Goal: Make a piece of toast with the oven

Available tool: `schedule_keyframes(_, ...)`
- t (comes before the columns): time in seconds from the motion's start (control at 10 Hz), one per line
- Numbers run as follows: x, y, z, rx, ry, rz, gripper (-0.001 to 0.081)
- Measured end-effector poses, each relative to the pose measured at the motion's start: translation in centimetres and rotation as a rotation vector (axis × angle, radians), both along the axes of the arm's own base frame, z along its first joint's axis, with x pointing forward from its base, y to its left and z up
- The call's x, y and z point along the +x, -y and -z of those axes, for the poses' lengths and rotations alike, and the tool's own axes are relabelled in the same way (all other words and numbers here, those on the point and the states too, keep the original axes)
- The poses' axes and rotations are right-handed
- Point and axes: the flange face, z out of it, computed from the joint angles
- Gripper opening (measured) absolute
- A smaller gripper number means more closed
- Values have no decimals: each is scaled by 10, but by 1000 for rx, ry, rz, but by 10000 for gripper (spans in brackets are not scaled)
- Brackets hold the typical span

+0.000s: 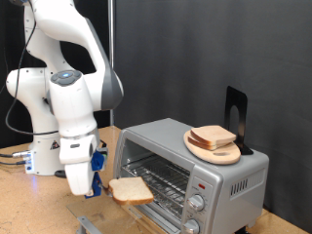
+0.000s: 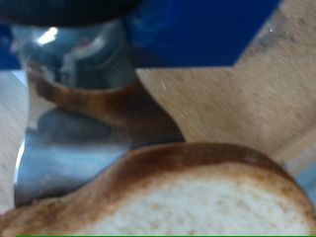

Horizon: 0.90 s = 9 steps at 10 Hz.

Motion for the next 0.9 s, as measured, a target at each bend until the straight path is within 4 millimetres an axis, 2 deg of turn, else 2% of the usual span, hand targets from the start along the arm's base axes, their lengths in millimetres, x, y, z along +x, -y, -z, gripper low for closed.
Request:
schedule_keyframes(0.5, -13, -41, -13, -2, 11, -15, 264)
schedule_keyframes(0.7, -14, -57, -11, -117, 3, -46, 264)
schedule_keyframes(0.9, -13, -68, -11, -187, 105, -104, 264)
